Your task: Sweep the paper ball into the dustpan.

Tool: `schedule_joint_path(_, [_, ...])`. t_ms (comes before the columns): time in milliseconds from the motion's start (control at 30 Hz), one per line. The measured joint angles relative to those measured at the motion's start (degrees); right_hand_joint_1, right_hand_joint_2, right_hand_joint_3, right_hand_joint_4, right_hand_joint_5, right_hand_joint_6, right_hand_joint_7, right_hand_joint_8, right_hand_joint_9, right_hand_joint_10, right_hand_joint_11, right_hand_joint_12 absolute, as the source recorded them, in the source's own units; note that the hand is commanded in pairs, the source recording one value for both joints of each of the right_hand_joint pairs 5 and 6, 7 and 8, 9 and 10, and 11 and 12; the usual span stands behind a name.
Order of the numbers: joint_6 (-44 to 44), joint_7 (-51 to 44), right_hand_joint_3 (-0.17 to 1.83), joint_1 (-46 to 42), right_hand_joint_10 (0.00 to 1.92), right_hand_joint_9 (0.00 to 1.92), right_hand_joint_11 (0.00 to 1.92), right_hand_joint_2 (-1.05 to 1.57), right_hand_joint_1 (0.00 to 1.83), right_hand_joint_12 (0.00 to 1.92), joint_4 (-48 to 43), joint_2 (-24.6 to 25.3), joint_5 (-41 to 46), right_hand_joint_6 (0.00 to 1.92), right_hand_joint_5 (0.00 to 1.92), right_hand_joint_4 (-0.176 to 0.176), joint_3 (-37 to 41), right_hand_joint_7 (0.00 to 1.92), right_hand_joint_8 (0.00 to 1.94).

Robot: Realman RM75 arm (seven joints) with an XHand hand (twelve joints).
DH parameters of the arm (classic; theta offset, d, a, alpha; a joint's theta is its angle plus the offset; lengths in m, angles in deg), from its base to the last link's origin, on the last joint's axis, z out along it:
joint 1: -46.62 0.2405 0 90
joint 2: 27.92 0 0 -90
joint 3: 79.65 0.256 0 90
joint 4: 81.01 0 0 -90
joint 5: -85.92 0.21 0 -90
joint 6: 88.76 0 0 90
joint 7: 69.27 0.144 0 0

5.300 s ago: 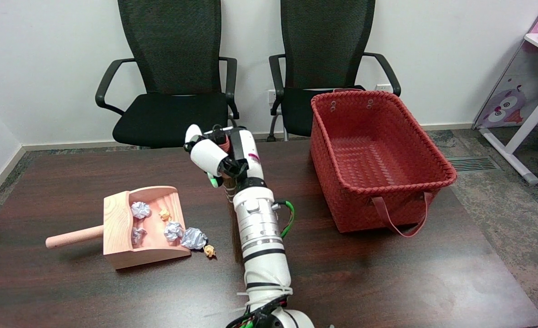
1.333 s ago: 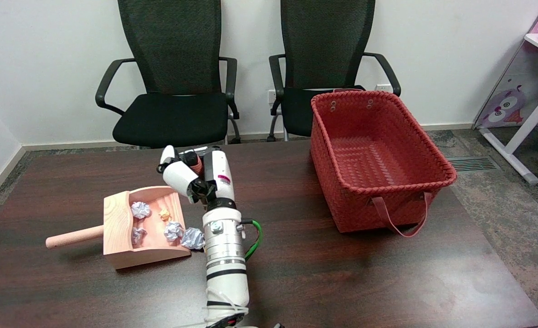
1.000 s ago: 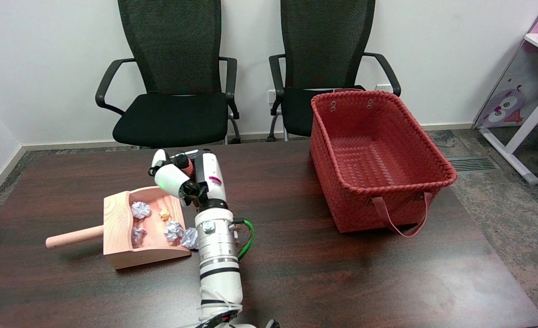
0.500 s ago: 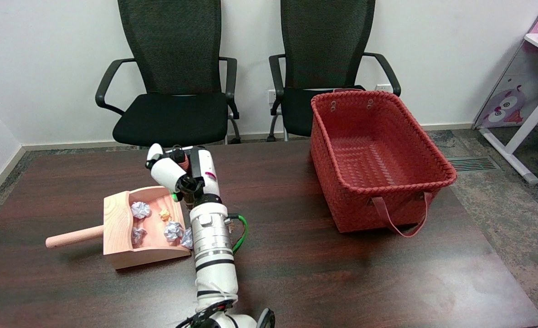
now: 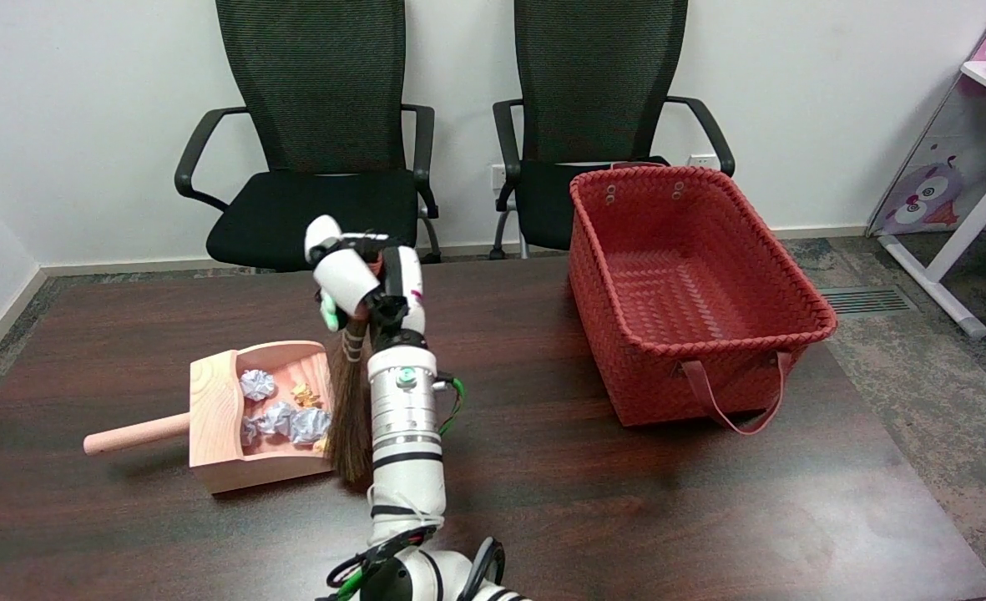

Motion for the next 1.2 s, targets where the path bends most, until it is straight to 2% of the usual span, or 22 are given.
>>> schedule_joint_path(233, [-4.21, 5.77, 1.35, 1.07, 1.92, 1.92, 1.92, 1.03, 0.68, 1.92, -0.42, -0.90, 1.65, 1.92, 1.92, 0.006, -0.86, 1.92, 1.92])
schedule_joint_path(467, [-6.63, 9.85, 1.51, 0.90, 1.92, 1.92, 1.92, 0.84, 0.67, 1.92, 2.32, -2.06, 4.76, 1.92, 1.92, 0.005, -2.83, 1.92, 1.92])
schedule_joint_path(500, [-6.87, 10.34, 1.49, 0.82, 1.92, 1.92, 1.92, 0.86, 0.67, 1.92, 2.99, -2.35, 5.66, 1.92, 1.92, 0.005, -3.47, 1.92, 1.92])
schedule_joint_path(633, [-7.58, 11.98, 1.17, 0.51, 1.92, 1.92, 1.92, 1.40, 0.67, 1.92, 5.93, -3.83, 9.38, 1.92, 1.92, 0.013, -6.15, 1.92, 1.92])
schedule_joint_path(700, [-7.75, 12.67, 1.26, 0.29, 1.92, 1.92, 1.92, 1.56, 0.66, 1.92, 7.53, -4.77, 11.02, 1.92, 1.92, 0.026, -7.45, 1.92, 1.92])
schedule_joint_path(767, [-7.74, 13.16, 1.44, 0.04, 1.92, 1.92, 1.92, 1.57, 0.68, 1.92, 9.00, -5.64, 12.29, 1.92, 1.92, 0.034, -8.62, 1.92, 1.92])
schedule_joint_path(867, [-6.97, 13.35, 1.59, -0.34, 1.92, 1.92, 1.92, 1.57, 0.69, 1.92, 10.73, -6.83, 13.43, 1.92, 1.92, 0.044, -9.99, 1.92, 1.92])
schedule_joint_path(1200, [2.59, 8.14, 1.83, -1.07, 1.92, 1.92, 1.92, 1.57, 0.67, 1.92, 15.61, -11.74, 14.70, 1.92, 1.92, 0.071, -12.75, 1.92, 1.92])
